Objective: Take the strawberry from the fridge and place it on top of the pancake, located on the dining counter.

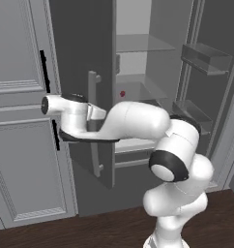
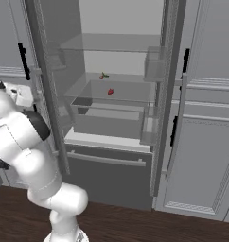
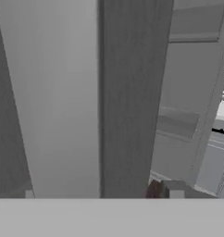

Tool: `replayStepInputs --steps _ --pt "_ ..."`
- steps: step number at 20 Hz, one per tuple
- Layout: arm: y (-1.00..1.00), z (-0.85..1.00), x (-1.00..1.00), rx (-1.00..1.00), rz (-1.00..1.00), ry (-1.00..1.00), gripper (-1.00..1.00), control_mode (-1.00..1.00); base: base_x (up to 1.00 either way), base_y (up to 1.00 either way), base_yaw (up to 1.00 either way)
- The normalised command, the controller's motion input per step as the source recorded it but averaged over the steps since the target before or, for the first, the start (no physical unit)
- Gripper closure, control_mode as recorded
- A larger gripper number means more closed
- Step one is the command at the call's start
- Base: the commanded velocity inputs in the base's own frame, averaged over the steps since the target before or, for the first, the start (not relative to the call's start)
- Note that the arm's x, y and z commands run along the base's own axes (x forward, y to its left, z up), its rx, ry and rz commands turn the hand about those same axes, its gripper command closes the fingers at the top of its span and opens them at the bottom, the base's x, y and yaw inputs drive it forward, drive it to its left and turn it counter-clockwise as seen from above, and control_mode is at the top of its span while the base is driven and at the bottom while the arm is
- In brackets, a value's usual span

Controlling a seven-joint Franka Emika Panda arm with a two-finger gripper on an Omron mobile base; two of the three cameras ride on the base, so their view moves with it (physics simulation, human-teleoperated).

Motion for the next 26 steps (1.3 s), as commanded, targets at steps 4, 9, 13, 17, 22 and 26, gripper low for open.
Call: replayStepInputs --steps 4,9,13,17,22,26 --pt "0.32 -0.08 -0.18 0.0 -0.08 -0.05 -1.0 -1.0 0.0 0.0 0.0" --pt "0.14 -0.03 -0.07 0.0 0.07 -0.03 -1.0 -1.0 0.0 0.0 0.0" --pt "0.06 0.0 0.0 0.0 0.13 0.0 -1.0 -1.0 0.0 0.0 0.0" --pt "-0.19 0.0 -0.58 0.03 0.04 -0.04 -1.0 -1.0 0.0 0.0 0.0" --pt "-0.73 0.01 -1.0 0.25 0.07 -0.19 -1.0 -1.0 0.0 0.0 0.0" --pt "-1.0 0.18 -1.0 0.48 0.14 -0.26 -1.0 -1.0 0.0 0.0 0.0"
